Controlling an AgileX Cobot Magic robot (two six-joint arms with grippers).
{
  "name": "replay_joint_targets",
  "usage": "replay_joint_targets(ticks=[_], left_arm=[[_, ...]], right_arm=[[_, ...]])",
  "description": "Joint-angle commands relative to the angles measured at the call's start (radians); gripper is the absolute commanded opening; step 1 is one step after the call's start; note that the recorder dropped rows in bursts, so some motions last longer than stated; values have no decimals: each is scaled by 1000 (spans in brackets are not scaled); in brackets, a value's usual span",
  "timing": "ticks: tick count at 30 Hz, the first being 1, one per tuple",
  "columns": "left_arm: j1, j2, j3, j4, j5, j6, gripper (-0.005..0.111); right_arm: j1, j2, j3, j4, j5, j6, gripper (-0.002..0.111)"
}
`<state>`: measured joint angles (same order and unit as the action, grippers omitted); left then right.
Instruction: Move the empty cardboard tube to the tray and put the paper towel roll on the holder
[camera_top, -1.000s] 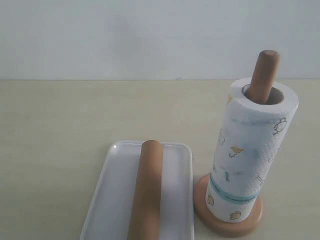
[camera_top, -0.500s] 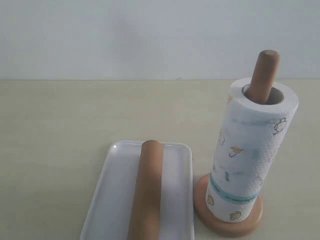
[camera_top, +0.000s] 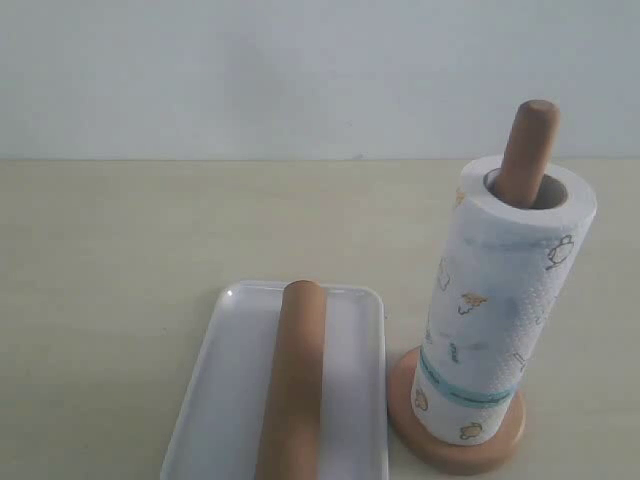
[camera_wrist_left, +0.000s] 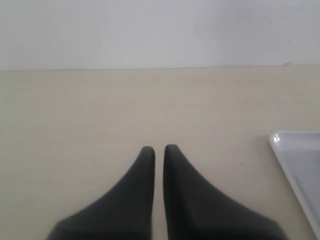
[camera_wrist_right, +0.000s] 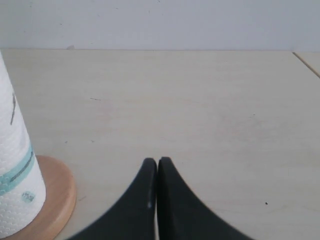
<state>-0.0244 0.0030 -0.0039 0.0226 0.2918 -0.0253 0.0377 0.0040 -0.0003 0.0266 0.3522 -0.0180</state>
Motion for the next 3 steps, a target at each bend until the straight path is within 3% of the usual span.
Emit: replay_joint_targets(ticks=[1, 3], left_arm=[[3, -3, 4, -11, -1, -1, 6], [3, -3, 4, -11, -1, -1, 6]], right_arm=[[-5, -4, 0, -7, -11, -3, 0], [-5, -4, 0, -7, -11, -3, 0]])
